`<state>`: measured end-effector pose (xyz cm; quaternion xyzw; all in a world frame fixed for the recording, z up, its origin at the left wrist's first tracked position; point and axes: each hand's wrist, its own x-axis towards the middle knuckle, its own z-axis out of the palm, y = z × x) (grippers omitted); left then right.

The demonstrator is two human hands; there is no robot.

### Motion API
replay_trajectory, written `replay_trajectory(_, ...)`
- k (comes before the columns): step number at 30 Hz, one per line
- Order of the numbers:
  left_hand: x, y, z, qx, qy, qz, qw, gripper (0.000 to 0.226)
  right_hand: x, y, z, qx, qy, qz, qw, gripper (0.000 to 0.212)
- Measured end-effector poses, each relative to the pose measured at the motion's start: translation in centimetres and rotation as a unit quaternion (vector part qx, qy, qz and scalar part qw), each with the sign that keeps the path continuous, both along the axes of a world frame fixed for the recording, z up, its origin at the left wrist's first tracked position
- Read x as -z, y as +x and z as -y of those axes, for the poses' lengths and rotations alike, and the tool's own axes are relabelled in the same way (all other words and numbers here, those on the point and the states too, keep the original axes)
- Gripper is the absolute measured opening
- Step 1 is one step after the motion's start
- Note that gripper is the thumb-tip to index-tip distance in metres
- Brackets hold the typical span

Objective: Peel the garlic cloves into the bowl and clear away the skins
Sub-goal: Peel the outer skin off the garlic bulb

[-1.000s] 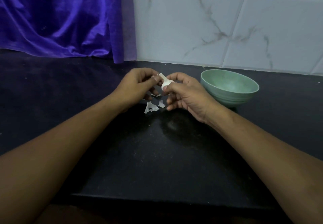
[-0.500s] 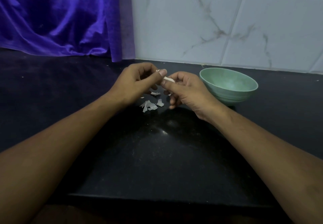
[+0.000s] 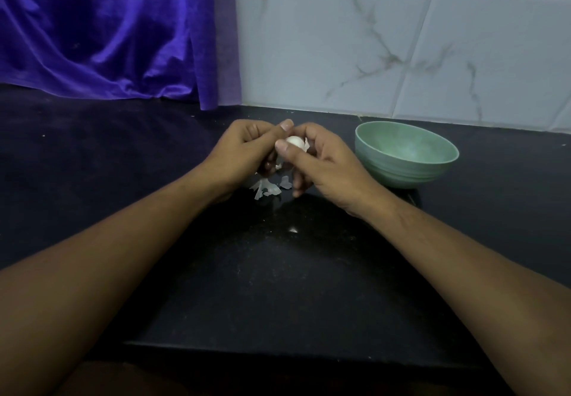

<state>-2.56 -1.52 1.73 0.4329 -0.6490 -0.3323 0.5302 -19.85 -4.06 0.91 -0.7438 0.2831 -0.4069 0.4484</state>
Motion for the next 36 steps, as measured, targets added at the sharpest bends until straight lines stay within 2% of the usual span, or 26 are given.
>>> replay_trajectory(2,0.0,-0.7,-0.1,-0.020,0.007,-0.041,0.999,0.057,0.0,0.6,-0.4,0.025,-0.016,0.007,1.000,0.022)
replay_trajectory(4,0.0,-1.4,-0.3,-0.034,0.001,-0.064,0.997,0.055,0.0,1.4,-0.7,0.061,-0.018,0.020,0.998,0.031)
replay_trajectory(7,0.0,-2.5,-0.6,-0.049,-0.019,-0.075,0.996,0.054,-0.3,2.4,-0.8,0.090,0.036,0.063,0.993,0.044)
replay_trajectory(10,0.0,-2.7,-0.6,-0.068,-0.021,-0.079,0.994,0.052,-0.5,2.6,-1.0,0.069,0.100,0.096,0.988,0.042)
replay_trajectory(13,0.2,-2.4,-0.5,-0.074,-0.013,-0.044,0.996,0.053,-0.4,2.3,-1.0,0.050,0.146,0.116,0.981,0.040)
replay_trajectory(15,0.4,-2.2,-0.3,-0.082,-0.017,-0.020,0.996,0.053,-0.4,2.3,-1.0,0.052,0.161,0.119,0.979,0.042)
replay_trajectory(19,0.3,-2.3,-0.6,-0.077,-0.023,-0.010,0.997,0.051,-0.7,2.1,-1.2,0.053,0.172,0.115,0.977,0.058)
replay_trajectory(24,-0.1,-2.5,-1.0,-0.056,-0.030,-0.009,0.998,0.051,-1.0,1.9,-1.6,0.066,0.178,0.117,0.975,0.058)
replay_trajectory(28,-0.5,-2.9,-1.2,-0.030,-0.014,-0.045,0.998,0.049,-1.3,1.8,-1.8,0.083,0.169,0.103,0.977,0.061)
replay_trajectory(36,-0.6,-3.6,-1.5,-0.029,0.000,-0.074,0.997,0.043,-1.4,1.8,-2.2,0.062,0.218,0.117,0.967,0.061)
